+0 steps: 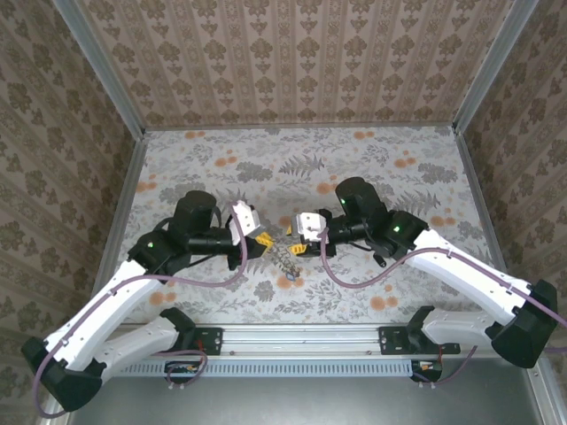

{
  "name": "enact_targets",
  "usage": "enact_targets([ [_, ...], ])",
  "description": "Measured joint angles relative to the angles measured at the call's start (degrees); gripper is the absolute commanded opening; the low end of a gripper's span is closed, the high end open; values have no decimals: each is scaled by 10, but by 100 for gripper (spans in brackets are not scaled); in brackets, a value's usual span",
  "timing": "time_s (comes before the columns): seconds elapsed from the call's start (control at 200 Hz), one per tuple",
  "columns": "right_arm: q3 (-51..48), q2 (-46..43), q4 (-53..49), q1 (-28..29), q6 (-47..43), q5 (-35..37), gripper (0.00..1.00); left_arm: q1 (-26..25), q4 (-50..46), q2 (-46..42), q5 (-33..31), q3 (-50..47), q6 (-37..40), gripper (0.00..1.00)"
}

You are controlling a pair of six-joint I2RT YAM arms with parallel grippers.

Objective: Put the keys on the keyring

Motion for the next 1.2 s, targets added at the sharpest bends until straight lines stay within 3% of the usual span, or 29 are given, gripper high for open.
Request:
enact_targets([
  [0.915,11,46,-20,26,0,8,26,-13,-14,33,24,6,26,0],
  [1.2,26,51,-27,28,6,4,7,-13,-19,39,26,7,32,0],
])
